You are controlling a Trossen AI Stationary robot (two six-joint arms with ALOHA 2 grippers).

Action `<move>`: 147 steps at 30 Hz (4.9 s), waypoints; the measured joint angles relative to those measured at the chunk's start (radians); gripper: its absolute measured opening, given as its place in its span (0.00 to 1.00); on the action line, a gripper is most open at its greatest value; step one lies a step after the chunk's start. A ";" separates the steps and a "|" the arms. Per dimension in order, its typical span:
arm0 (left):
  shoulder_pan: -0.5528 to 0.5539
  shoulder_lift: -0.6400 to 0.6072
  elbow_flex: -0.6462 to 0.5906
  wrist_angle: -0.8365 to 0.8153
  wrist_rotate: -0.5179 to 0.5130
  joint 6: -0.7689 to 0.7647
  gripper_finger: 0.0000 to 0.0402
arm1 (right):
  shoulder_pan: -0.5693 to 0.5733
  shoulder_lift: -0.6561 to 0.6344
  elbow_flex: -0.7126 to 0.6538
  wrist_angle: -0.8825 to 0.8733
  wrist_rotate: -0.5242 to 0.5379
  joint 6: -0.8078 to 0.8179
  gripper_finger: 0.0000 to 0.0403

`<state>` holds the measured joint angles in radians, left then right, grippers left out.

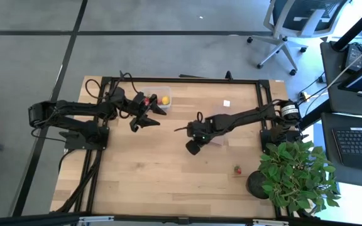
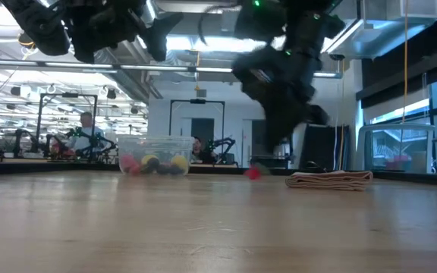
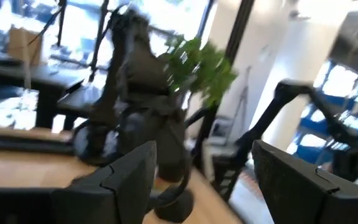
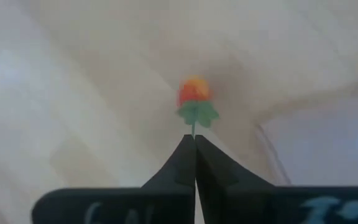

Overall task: Pick and placing Produce into tupperware
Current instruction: Put the strawberry into the transparent bin

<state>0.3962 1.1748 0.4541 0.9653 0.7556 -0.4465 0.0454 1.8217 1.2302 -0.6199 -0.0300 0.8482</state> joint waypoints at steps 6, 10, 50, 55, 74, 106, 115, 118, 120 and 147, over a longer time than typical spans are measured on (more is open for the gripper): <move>0.018 -0.101 -0.001 0.345 0.069 -0.162 0.63 | -0.096 0.000 0.148 0.027 0.090 -0.153 0.00; 0.018 -0.203 0.000 0.392 0.074 -0.180 0.63 | -0.166 0.000 0.265 0.079 0.142 -0.299 0.00; 0.018 -0.285 0.000 0.234 0.073 -0.145 0.63 | -0.358 0.566 1.056 -0.281 0.025 -0.591 0.28; 0.018 -0.285 0.000 0.230 0.074 -0.144 0.63 | -0.359 0.559 1.127 -0.418 -0.077 -0.576 0.45; 0.018 -0.284 0.001 0.055 0.067 -0.014 0.63 | -0.027 0.154 0.939 -0.947 0.083 -0.316 0.60; 0.015 -0.284 0.000 -0.176 -0.141 0.030 0.63 | 0.524 -0.077 -0.059 -0.556 -0.099 0.507 0.60; 0.015 -0.284 0.000 -0.173 -0.178 0.030 0.63 | 0.523 -0.077 -0.049 -0.504 -0.111 0.499 0.60; 0.015 -0.284 0.000 -0.172 -0.181 0.030 0.63 | 0.523 -0.077 -0.049 -0.490 -0.110 0.483 0.63; 0.015 -0.284 0.000 -0.173 -0.189 0.030 0.63 | 0.524 -0.077 -0.049 -0.497 -0.099 0.481 0.67; 0.015 -0.284 0.000 -0.193 -0.221 0.030 0.63 | 0.548 -0.078 -0.268 -0.258 -0.096 0.566 0.83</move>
<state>0.4114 0.8906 0.4545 0.7723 0.5350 -0.4168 0.5939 1.7442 0.9625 -0.8778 -0.1256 1.4138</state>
